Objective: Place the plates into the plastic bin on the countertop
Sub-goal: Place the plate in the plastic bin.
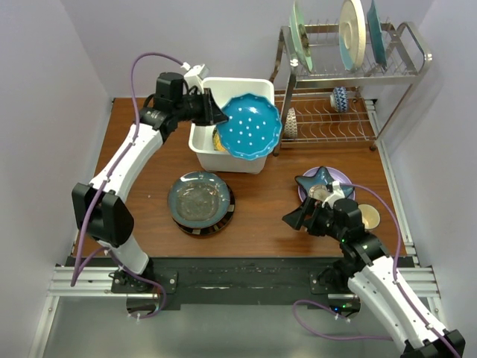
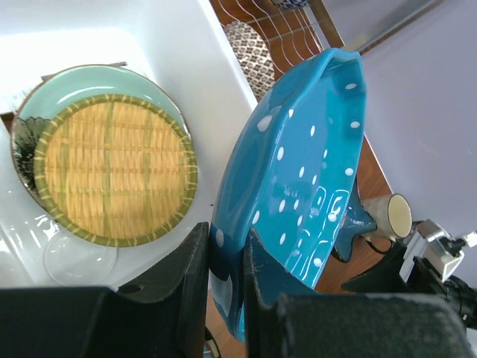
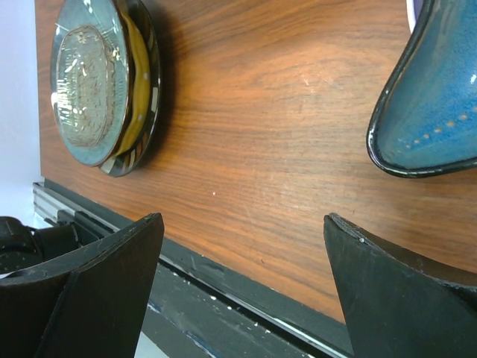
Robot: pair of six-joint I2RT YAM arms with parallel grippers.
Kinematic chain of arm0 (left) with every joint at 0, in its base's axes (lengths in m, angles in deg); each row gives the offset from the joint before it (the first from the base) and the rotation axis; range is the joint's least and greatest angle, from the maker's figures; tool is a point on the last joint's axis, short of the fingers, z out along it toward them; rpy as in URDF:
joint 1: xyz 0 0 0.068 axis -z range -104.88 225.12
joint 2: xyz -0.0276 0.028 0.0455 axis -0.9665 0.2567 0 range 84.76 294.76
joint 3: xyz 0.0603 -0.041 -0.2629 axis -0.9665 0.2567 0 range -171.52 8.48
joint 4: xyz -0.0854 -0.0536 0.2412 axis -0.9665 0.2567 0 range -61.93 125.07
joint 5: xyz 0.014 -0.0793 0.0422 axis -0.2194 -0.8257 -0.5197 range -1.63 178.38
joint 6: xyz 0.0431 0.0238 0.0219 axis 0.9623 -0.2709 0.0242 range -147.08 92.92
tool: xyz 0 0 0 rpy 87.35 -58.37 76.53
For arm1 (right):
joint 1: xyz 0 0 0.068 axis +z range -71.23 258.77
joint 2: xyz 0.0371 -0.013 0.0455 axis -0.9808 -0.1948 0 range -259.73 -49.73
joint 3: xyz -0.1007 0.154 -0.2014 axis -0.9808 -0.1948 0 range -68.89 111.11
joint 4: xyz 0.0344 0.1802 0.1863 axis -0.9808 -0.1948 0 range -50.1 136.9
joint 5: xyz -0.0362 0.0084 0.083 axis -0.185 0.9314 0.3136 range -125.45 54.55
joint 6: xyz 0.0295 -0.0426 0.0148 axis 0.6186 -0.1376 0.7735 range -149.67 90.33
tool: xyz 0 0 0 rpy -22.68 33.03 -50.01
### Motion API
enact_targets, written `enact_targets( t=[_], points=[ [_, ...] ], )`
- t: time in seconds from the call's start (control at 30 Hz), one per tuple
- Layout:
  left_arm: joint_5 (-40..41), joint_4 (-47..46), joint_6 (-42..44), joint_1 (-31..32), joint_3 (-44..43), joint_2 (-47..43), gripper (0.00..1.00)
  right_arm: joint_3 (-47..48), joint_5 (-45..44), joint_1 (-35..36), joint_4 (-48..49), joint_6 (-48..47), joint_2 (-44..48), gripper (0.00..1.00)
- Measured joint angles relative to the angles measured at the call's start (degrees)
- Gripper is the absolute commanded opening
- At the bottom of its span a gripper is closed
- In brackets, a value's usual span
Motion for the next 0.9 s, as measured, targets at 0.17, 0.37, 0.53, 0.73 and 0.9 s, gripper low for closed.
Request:
enact_targets(
  t=[0.17,0.37,0.53,0.73,0.9],
  points=[
    [0.8,-0.6,-1.4,-1.7,-1.5,1.3,0.00,-0.2,0.7,0.0,1.5,0.0,-0.6,0.92],
    [3.3,-2.0,-2.8,-2.5,-2.9,3.2,0.00,-0.9,1.4,0.0,3.0,0.0,-1.0,0.92],
    [6.8,-2.2,-3.5,-2.6,-2.9,4.1,0.00,-1.7,1.8,0.0,3.3,0.0,-1.4,0.92],
    [10.5,-3.0,-4.2,-2.6,-3.1,5.8,0.00,-2.1,2.6,0.0,3.4,0.0,-1.4,0.92],
    [13.3,-3.1,-4.2,-2.7,-3.5,7.9,0.00,-2.4,2.6,0.0,3.5,0.0,-1.3,0.92]
  ],
)
